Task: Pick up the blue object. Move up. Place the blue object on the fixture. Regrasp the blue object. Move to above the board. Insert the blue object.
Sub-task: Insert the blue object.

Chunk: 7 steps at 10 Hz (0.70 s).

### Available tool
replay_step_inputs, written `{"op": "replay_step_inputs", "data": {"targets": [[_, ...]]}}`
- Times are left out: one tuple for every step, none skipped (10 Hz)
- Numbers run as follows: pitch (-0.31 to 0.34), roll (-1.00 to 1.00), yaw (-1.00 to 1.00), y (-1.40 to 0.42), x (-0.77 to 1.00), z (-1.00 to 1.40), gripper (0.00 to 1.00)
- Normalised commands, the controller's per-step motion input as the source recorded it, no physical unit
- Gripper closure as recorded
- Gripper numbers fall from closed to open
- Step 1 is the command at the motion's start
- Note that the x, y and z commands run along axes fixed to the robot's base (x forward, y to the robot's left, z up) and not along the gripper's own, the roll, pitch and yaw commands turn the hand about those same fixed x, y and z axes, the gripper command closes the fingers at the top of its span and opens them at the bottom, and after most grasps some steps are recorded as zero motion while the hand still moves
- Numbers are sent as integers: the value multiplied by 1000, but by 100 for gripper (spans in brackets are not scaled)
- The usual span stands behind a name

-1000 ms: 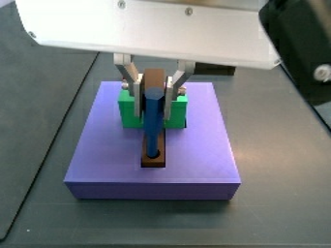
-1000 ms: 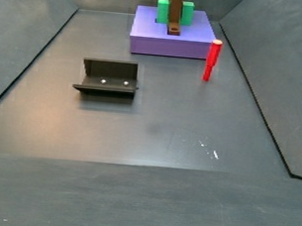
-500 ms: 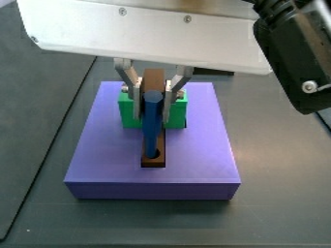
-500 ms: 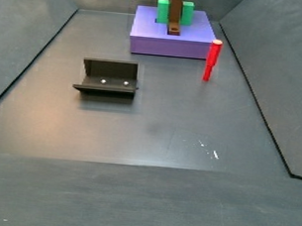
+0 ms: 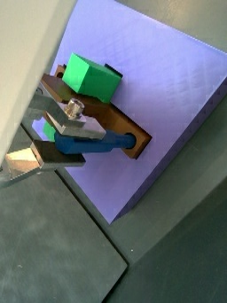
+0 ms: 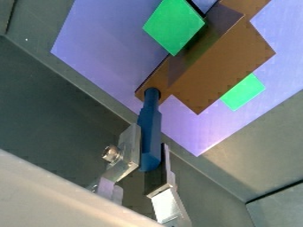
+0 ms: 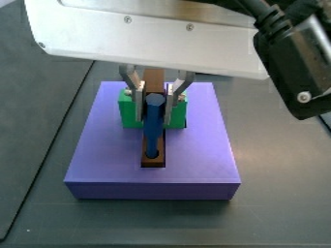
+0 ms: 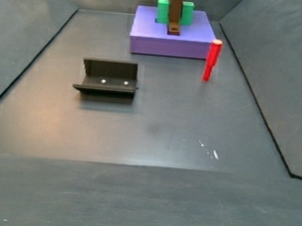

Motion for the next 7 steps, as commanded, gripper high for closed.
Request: {"op": "replay_step_inputs", "data": {"targets": [[10, 0, 0, -26, 0, -200, 100], [14, 0, 0, -57, 0, -257, 100], [30, 0, 0, -154, 143, -249, 100], [39, 11, 6, -149, 171, -277, 100], [44, 21, 0, -57, 160, -271, 100], [54, 64, 0, 0, 157, -277, 100], [74, 129, 0, 0, 149, -180, 100]]}}
